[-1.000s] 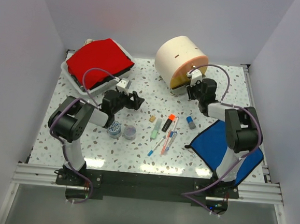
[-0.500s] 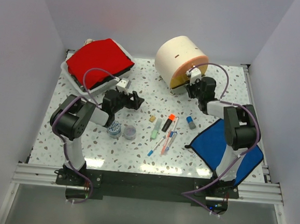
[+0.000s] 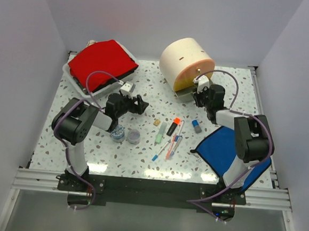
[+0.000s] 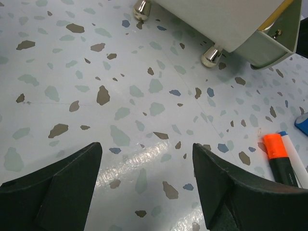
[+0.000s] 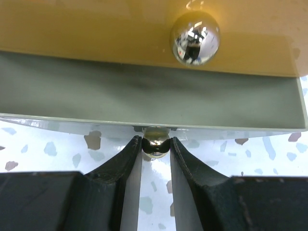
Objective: Sort the stationery into containers
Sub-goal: Open the drawer in the storage box.
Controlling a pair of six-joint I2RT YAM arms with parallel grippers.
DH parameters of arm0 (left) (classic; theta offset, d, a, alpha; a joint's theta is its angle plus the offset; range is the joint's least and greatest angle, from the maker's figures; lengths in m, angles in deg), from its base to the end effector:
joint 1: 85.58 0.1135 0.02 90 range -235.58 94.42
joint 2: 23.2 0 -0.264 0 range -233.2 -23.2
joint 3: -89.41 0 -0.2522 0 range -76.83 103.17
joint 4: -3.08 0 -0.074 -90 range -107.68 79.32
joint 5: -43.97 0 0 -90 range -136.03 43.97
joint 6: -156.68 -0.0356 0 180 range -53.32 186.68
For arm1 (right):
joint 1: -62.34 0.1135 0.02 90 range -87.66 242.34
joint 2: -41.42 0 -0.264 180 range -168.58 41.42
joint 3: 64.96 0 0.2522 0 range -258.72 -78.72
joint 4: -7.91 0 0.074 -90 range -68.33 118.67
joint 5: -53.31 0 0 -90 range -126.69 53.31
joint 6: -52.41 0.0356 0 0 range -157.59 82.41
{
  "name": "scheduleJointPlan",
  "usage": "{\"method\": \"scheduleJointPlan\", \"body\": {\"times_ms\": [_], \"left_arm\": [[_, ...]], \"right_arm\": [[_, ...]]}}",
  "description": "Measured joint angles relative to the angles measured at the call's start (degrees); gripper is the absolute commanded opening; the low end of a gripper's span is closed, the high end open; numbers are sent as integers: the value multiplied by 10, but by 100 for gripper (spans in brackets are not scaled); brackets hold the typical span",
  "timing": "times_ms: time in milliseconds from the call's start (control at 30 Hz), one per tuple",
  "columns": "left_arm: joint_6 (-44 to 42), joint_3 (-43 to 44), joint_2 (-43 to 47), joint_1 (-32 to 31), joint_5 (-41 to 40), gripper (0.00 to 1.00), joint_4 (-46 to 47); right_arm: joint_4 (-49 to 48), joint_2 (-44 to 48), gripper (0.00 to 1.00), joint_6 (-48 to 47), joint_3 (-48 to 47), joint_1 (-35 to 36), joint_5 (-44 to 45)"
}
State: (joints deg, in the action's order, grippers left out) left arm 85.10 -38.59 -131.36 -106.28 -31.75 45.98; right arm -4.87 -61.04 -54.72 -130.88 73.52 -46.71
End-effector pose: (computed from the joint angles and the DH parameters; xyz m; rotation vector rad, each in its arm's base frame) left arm 0.3227 -0.1313 0.1300 0.2194 1.8392 -0.7061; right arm 0.3710 0.0796 0.1772 -0.5931 1.8894 0.1061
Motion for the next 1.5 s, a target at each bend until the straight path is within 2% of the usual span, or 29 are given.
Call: {"method": "scheduleJointPlan", "body": {"times_ms": [700, 733, 767, 800, 867, 1033, 1067, 1233, 1433, 1500], "left_arm": [[-7, -45, 46, -46, -15, 82, 14], [-10, -46, 49, -49, -16, 82, 15], [-11, -47, 53, -50, -17, 82, 14], [-12, -49, 56, -52, -19, 83, 14], [-16, -52, 64, -56, -23, 84, 14], [-31, -52, 78, -62, -27, 84, 4], [-35, -52, 84, -62, -28, 84, -5], [-81, -29, 128, -63, -42, 86, -89], [-135, 11, 212, -50, -47, 87, -180], [-150, 45, 243, -43, -47, 87, -236]], "right_arm": [[52, 125, 0, -38, 104, -1, -2], [57, 128, 4, -40, 105, -1, -2], [61, 132, 27, -41, 106, -1, -2], [63, 136, 37, -42, 109, -1, -2], [62, 141, 50, -45, 115, 0, -3], [69, 155, 56, -51, 122, 0, -1], [79, 160, 60, -52, 120, 0, 0], [200, 184, 63, -52, 68, 0, 9], [339, 268, 66, -54, 14, 0, 15], [387, 296, 66, -57, -5, 0, 12]]}}
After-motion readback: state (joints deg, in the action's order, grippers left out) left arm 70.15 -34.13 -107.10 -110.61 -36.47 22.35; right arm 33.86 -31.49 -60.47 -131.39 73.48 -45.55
